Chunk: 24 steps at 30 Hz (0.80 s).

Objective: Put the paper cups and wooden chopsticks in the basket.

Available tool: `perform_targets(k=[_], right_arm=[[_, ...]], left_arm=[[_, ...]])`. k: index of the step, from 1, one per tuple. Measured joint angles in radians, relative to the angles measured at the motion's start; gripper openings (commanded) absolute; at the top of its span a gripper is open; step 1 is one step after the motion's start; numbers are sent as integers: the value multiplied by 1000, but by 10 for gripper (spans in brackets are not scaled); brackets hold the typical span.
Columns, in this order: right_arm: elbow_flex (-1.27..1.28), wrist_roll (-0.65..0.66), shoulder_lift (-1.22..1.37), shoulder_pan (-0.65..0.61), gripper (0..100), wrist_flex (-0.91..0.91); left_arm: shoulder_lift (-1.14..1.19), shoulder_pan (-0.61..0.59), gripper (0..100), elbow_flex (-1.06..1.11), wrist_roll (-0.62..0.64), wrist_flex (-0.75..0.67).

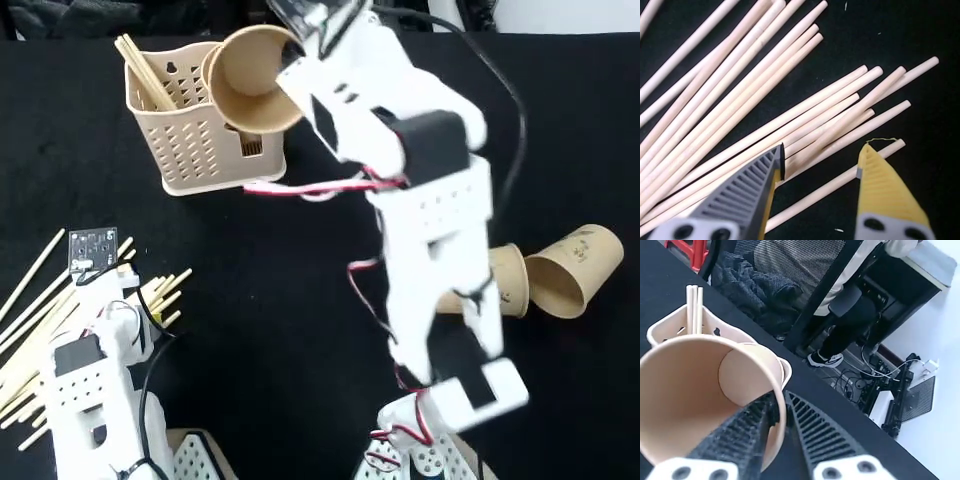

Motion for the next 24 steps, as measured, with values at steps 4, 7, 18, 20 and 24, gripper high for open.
perform_targets(k=[4,7,18,20,24], right_arm=[[-78,0,92,0,11,-8],[-137,0,155,0,11,-11],[-318,0,350,0,16,-11],[-338,0,370,0,32,-11],[-344,0,384,0,208,-11]], left_arm=[[0,0,245,0,0,0],[0,0,245,0,0,0],[0,0,245,0,0,0],[0,0,245,0,0,0],[0,0,246,0,0,0]])
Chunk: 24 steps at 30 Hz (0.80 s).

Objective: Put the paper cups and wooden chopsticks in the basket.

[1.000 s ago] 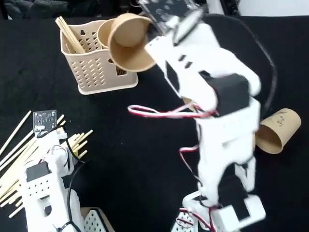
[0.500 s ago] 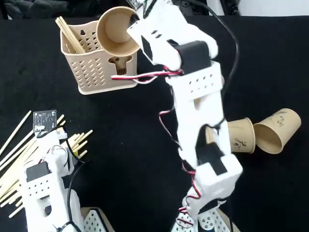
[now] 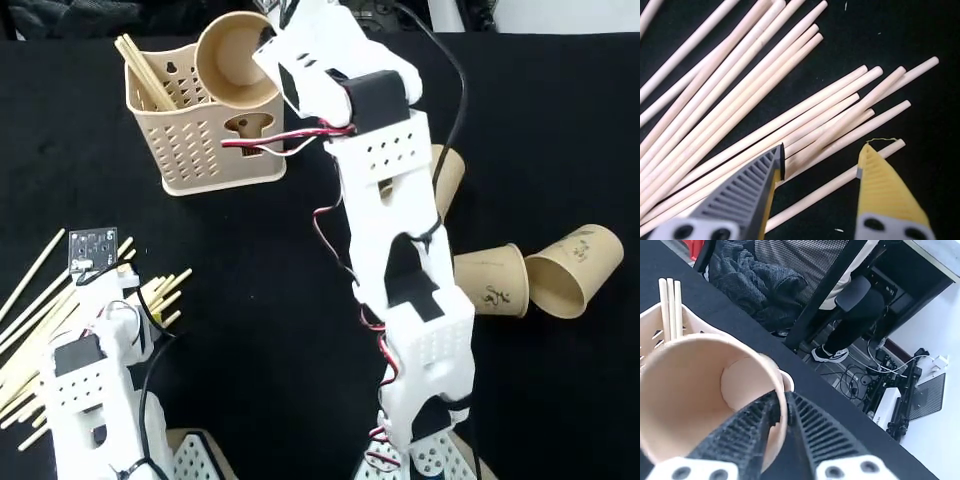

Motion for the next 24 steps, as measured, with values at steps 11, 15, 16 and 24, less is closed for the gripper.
perform_targets(k=[11,15,16,24], right_arm=[[-5,0,3,0,281,2],[-26,-3,3,0,250,2],[-28,-3,3,0,224,2],[-29,-6,66,-15,61,-15]], left_arm=[[0,0,246,0,0,0],[0,0,246,0,0,0],[0,0,246,0,0,0],[0,0,246,0,0,0]])
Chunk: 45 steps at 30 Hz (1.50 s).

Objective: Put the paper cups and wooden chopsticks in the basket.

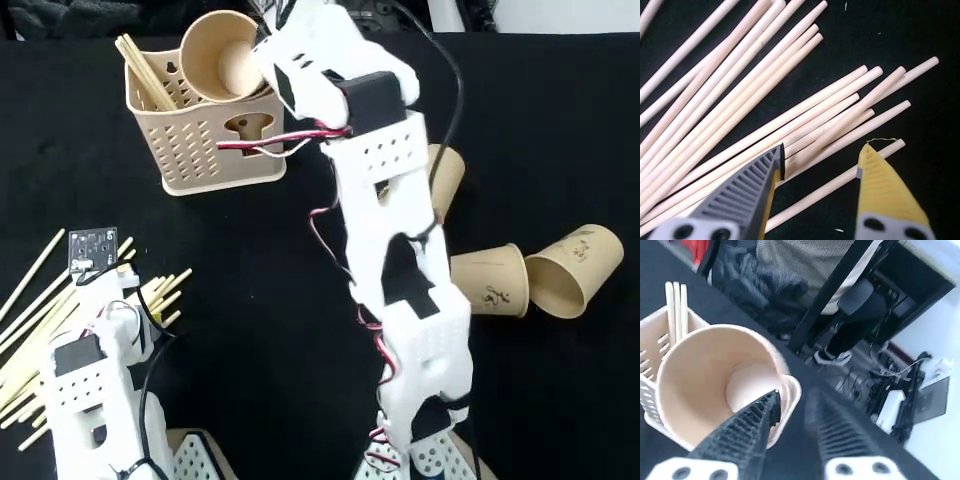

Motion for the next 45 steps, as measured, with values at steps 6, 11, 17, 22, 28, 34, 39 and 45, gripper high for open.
perform_targets(k=[6,11,17,22,28,34,39,45], right_arm=[[0,-2,91,0,78,-69],[-83,-2,95,-11,78,-28],[-350,-2,94,-48,78,117],[-428,0,130,-71,78,189],[-434,0,262,-69,78,196],[-479,0,316,-68,78,196],[-479,0,244,-71,78,195],[-483,0,152,-86,78,210]], left_arm=[[0,0,246,0,0,0],[0,0,246,0,0,0],[0,0,246,0,0,0],[0,0,246,0,0,0],[0,0,246,0,0,0],[0,0,246,0,0,0],[0,0,246,0,0,0],[0,0,246,0,0,0]])
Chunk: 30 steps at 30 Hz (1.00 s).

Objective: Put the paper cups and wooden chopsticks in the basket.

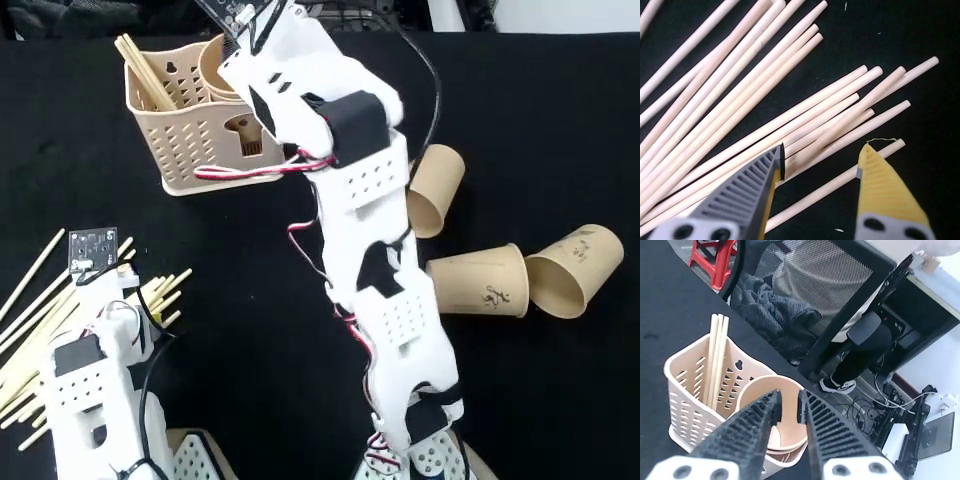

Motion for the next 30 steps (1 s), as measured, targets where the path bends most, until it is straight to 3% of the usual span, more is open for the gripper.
perform_targets(k=[8,14,18,23,30], right_arm=[[0,5,-130,29,81,212],[91,124,-302,163,139,239],[385,227,-470,250,224,239],[910,454,-726,316,323,239],[1622,701,-979,417,340,87]], left_arm=[[0,0,246,0,0,0],[0,0,246,0,0,0],[0,0,246,0,0,0],[0,0,246,0,0,0],[0,0,246,0,0,0]])
